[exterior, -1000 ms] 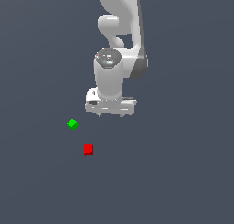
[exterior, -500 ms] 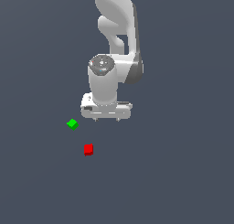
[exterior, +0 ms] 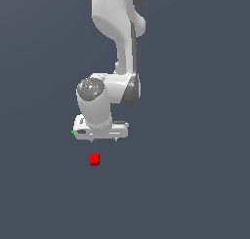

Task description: Stack the red cube on top of the green cube.

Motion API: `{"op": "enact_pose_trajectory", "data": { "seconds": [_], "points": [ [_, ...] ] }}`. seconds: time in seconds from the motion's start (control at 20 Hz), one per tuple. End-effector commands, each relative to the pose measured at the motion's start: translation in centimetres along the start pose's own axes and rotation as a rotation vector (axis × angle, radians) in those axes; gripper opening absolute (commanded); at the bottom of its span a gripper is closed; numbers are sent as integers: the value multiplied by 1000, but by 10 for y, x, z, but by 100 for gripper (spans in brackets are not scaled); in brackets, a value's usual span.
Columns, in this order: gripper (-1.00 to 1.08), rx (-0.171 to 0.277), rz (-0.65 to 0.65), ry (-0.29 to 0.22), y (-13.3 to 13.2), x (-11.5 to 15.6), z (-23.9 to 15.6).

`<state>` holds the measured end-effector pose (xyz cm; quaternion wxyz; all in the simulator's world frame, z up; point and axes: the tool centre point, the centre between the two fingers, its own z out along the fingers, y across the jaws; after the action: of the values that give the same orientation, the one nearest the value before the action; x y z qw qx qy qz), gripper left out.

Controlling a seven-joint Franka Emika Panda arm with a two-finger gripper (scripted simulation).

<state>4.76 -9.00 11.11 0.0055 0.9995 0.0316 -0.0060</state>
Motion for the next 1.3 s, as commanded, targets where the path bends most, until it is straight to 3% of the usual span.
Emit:
{"op": "enact_pose_trajectory", "data": {
  "seconds": [0.0,0.55,1.25],
  "points": [
    [100,3,-23,3,13,11,10],
    [100,9,-87,11,45,46,36],
    [100,10,-100,13,52,54,44]
  ]
}}
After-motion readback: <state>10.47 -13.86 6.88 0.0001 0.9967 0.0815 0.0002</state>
